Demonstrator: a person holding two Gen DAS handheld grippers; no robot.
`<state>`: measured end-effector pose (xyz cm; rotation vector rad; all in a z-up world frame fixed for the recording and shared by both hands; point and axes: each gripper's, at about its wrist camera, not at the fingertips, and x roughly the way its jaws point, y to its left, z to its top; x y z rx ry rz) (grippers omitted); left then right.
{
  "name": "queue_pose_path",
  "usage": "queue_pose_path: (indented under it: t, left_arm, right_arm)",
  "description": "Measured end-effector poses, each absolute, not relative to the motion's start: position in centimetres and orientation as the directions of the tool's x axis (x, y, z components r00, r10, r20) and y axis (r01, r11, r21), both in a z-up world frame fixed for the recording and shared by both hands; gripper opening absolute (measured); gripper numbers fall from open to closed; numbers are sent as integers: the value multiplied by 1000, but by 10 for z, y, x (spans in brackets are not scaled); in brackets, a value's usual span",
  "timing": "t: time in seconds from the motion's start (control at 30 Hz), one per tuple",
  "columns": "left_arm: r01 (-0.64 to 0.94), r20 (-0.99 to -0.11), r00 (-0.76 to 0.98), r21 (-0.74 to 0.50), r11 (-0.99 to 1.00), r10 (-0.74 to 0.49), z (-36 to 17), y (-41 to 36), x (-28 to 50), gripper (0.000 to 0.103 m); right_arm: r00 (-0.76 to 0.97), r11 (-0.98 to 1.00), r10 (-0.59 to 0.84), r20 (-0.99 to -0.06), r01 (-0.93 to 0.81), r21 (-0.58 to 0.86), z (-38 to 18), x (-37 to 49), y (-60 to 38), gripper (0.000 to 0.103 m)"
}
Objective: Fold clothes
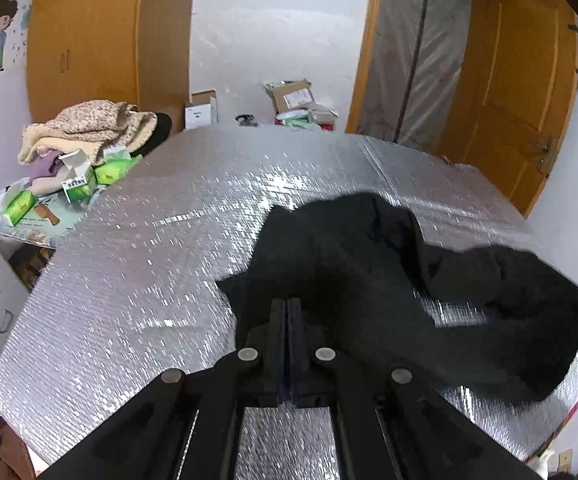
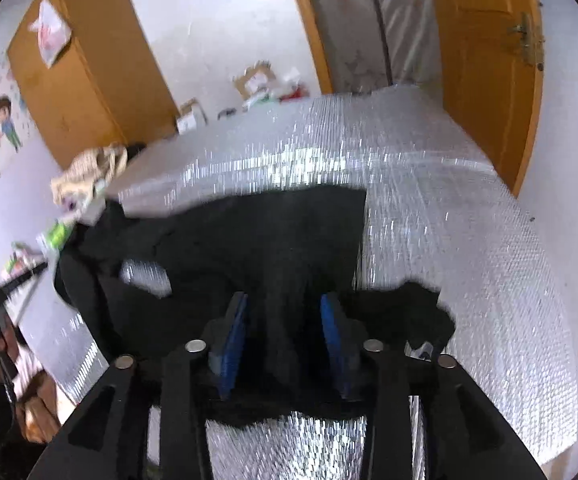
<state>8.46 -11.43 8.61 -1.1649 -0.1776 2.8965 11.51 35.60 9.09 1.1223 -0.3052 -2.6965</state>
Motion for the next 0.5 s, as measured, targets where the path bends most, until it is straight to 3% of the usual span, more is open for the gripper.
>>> queue_pose_path:
  t: [0.03,0.17,0.5]
  left_arm:
    - [35,-685,-726,-120,-992,57,91,-116,77,1]
    - [17,-683,-728,-118,-993,69,98,-113,45,2]
    - [7,-816,-572,-109,-994,86,52,-99,-14,2]
  right_arm:
    - [-695,-956,-270,-666,113,270,94,108,355,59]
    - [-665,-946,-301,-684,118,302,92,70,355,59]
    - [-589,-922,-351,-728,82,378,80,16,356,56]
